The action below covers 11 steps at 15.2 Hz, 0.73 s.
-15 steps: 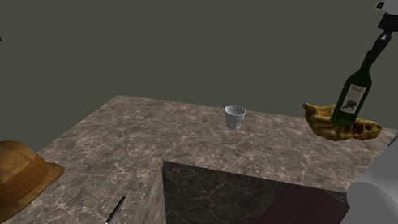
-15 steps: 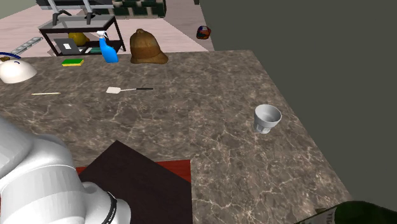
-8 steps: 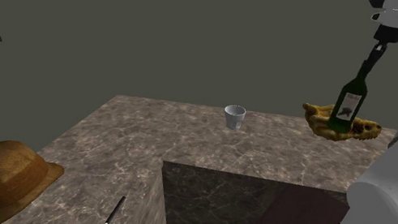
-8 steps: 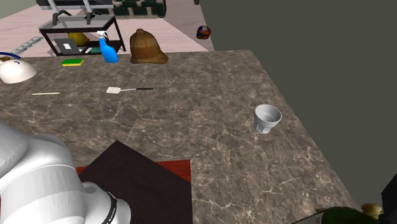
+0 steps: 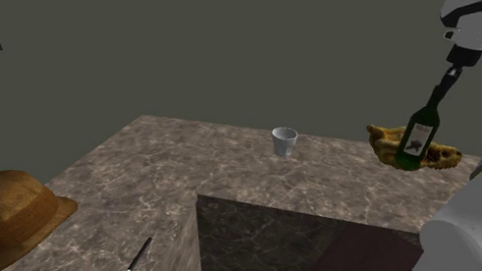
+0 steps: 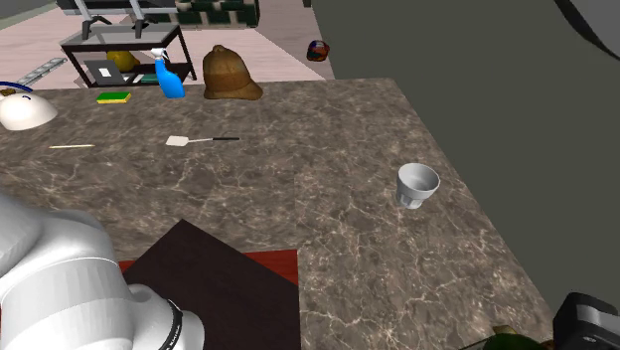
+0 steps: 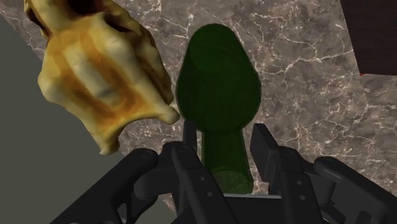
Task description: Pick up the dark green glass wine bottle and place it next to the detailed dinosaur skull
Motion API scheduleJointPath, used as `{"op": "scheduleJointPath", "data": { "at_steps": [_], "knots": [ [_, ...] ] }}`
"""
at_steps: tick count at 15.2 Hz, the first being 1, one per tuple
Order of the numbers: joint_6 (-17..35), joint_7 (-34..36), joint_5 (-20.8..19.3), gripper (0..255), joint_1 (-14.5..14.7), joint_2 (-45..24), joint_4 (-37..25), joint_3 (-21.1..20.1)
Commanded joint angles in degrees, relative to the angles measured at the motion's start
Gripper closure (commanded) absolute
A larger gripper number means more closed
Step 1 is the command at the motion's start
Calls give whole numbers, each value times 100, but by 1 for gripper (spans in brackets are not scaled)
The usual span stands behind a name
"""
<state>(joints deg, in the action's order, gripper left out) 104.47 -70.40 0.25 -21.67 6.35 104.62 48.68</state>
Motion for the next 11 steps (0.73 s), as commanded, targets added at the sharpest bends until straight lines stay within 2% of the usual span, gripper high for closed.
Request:
{"op": "scheduleJointPath", "data": {
  "at_steps": [1, 11],
  "knots": [
    [157, 5, -15, 255, -2, 20, 166, -5],
    [917, -98, 63, 255, -16, -72, 867, 52]
  ]
}}
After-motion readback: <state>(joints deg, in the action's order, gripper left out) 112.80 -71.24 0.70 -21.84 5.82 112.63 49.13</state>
